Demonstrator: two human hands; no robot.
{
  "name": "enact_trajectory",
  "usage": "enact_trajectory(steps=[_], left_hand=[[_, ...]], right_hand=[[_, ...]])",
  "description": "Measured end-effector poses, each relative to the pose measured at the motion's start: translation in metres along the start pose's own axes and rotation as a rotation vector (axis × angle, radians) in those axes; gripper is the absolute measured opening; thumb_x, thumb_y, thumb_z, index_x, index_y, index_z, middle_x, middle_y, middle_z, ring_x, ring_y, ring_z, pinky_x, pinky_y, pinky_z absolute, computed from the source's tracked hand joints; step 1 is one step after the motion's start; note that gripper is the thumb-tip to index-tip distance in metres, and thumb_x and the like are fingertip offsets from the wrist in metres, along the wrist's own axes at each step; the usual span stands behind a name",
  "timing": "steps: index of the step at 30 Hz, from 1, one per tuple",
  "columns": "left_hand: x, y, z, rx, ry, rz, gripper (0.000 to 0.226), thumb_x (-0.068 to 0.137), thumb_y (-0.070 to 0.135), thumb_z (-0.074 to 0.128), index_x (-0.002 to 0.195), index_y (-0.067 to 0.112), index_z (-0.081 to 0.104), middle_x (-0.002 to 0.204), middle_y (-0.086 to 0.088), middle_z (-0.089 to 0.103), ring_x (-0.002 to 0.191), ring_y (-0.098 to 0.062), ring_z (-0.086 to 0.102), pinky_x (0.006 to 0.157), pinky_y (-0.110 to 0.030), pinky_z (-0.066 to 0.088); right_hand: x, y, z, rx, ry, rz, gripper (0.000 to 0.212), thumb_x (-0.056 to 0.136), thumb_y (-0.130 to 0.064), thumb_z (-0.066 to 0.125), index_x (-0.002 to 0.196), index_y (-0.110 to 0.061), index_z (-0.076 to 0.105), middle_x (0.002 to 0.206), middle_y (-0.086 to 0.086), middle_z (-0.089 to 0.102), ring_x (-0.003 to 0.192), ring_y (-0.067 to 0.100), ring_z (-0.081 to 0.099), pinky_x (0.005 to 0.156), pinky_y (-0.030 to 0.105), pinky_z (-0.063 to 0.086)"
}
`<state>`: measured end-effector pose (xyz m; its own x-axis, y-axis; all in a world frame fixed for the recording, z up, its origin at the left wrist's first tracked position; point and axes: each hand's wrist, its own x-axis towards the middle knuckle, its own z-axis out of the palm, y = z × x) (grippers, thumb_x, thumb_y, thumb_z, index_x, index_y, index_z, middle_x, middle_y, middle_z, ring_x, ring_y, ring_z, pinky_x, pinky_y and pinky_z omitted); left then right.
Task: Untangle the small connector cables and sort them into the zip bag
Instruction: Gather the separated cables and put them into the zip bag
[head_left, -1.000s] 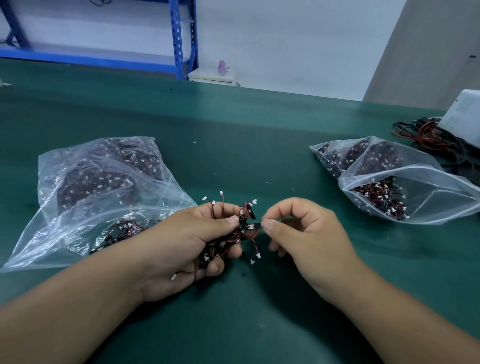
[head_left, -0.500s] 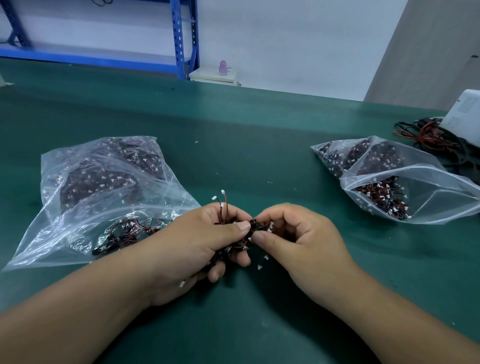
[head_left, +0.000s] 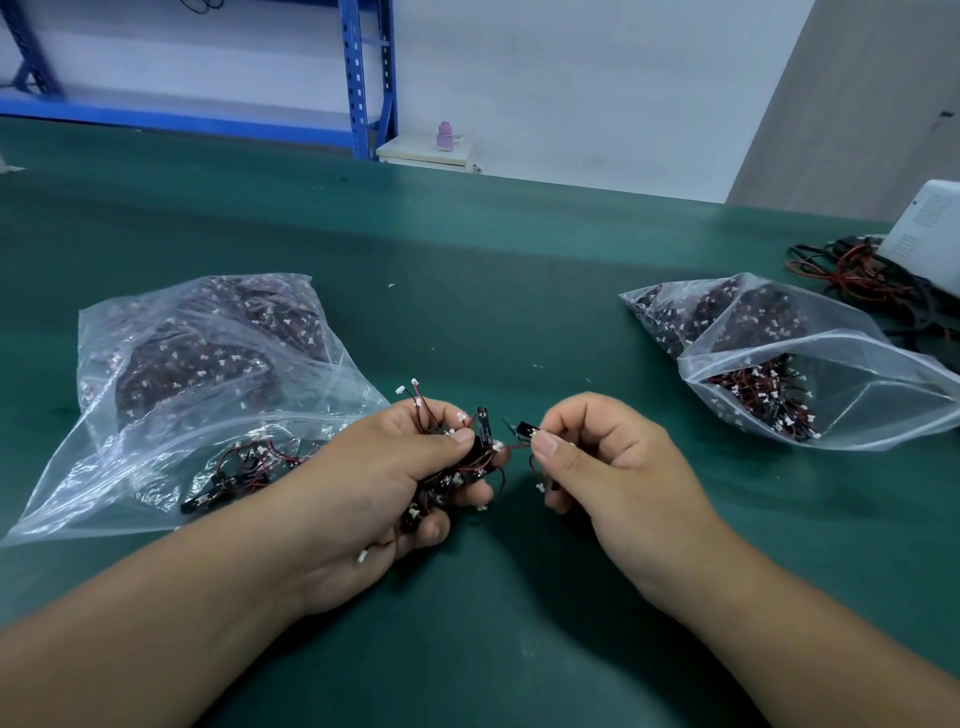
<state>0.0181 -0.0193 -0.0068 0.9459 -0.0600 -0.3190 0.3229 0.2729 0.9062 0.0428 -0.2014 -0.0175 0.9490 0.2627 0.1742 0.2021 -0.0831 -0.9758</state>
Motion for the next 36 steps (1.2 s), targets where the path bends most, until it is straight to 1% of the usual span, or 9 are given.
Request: enact_trajectory(steps=[6, 10, 15, 19, 23, 27, 30, 33, 36], left_hand=[[0.002, 0.002, -0.002, -0.094, 0.029, -0.025, 0.012, 0.095, 0.010, 0.058, 0.087, 0.020, 0.057, 0.090, -0.009, 0.075, 0.064, -0.018, 0.070, 0.033, -0.018, 0.032], [0.003, 0.004, -0.004, -0.149, 0.026, -0.046, 0.014, 0.096, 0.009, 0.055, 0.088, 0.021, 0.055, 0.095, -0.009, 0.075, 0.063, -0.016, 0.069, 0.034, -0.018, 0.033], [0.003, 0.003, -0.005, -0.146, 0.009, -0.043, 0.013, 0.094, 0.008, 0.056, 0.094, 0.020, 0.059, 0.097, -0.009, 0.075, 0.066, -0.017, 0.070, 0.036, -0.019, 0.034], [0.002, 0.003, -0.006, -0.154, 0.015, -0.039, 0.013, 0.091, 0.009, 0.060, 0.099, 0.018, 0.062, 0.100, -0.010, 0.075, 0.068, -0.018, 0.070, 0.037, -0.019, 0.035], [0.002, 0.002, -0.006, -0.160, 0.013, -0.034, 0.014, 0.086, 0.011, 0.063, 0.098, 0.018, 0.064, 0.100, -0.010, 0.075, 0.067, -0.019, 0.070, 0.037, -0.019, 0.035], [0.003, 0.003, -0.005, -0.180, 0.024, -0.028, 0.028, 0.067, 0.024, 0.070, 0.095, 0.017, 0.068, 0.097, -0.011, 0.075, 0.065, -0.020, 0.069, 0.035, -0.020, 0.036], [0.003, 0.005, -0.005, -0.206, 0.014, -0.058, 0.027, 0.078, 0.037, 0.066, 0.095, 0.016, 0.068, 0.090, -0.009, 0.072, 0.062, -0.020, 0.065, 0.035, -0.020, 0.036], [0.003, 0.006, -0.007, -0.224, -0.009, -0.086, 0.037, 0.093, 0.050, 0.052, 0.095, 0.016, 0.067, 0.087, -0.008, 0.071, 0.061, -0.021, 0.064, 0.037, -0.020, 0.036], [0.003, 0.006, -0.009, -0.231, -0.028, -0.091, 0.046, 0.095, 0.056, 0.045, 0.092, 0.016, 0.068, 0.088, -0.010, 0.070, 0.062, -0.021, 0.064, 0.035, -0.023, 0.037]], right_hand=[[0.003, 0.001, -0.002, 0.067, 0.043, 0.064, 0.027, 0.097, -0.009, 0.060, 0.075, -0.024, 0.065, 0.069, 0.001, 0.067, 0.060, 0.016, 0.061, 0.052, 0.024, 0.047], [0.006, -0.004, -0.006, 0.243, 0.054, 0.113, 0.016, 0.099, -0.005, 0.053, 0.087, -0.013, 0.059, 0.082, 0.012, 0.074, 0.052, 0.018, 0.060, 0.045, 0.025, 0.044], [0.008, -0.003, -0.010, 0.294, 0.109, 0.160, 0.022, 0.098, -0.006, 0.055, 0.089, -0.018, 0.072, 0.078, 0.011, 0.070, 0.050, 0.019, 0.056, 0.044, 0.026, 0.040], [0.011, -0.004, -0.012, 0.155, 0.099, 0.117, 0.025, 0.096, -0.007, 0.060, 0.086, -0.024, 0.075, 0.079, 0.005, 0.073, 0.057, 0.015, 0.060, 0.047, 0.024, 0.043], [0.016, -0.006, -0.012, 0.002, 0.095, 0.024, 0.027, 0.093, -0.003, 0.062, 0.092, -0.028, 0.072, 0.093, -0.002, 0.076, 0.071, 0.010, 0.067, 0.055, 0.020, 0.049], [0.020, -0.009, -0.017, -0.041, 0.079, -0.023, 0.030, 0.091, -0.002, 0.064, 0.101, -0.029, 0.072, 0.102, -0.008, 0.075, 0.078, 0.009, 0.064, 0.059, 0.023, 0.049], [0.022, -0.010, -0.020, 0.030, 0.066, 0.015, 0.028, 0.092, -0.001, 0.062, 0.102, -0.025, 0.073, 0.103, -0.003, 0.075, 0.070, 0.008, 0.062, 0.056, 0.027, 0.046], [0.024, -0.012, -0.022, 0.074, 0.050, 0.025, 0.028, 0.093, 0.001, 0.061, 0.103, -0.023, 0.072, 0.102, 0.000, 0.076, 0.067, 0.008, 0.061, 0.055, 0.027, 0.045], [0.025, -0.013, -0.024, 0.063, 0.032, 0.005, 0.028, 0.095, 0.000, 0.059, 0.103, -0.023, 0.072, 0.101, 0.001, 0.076, 0.068, 0.009, 0.062, 0.056, 0.025, 0.046]])
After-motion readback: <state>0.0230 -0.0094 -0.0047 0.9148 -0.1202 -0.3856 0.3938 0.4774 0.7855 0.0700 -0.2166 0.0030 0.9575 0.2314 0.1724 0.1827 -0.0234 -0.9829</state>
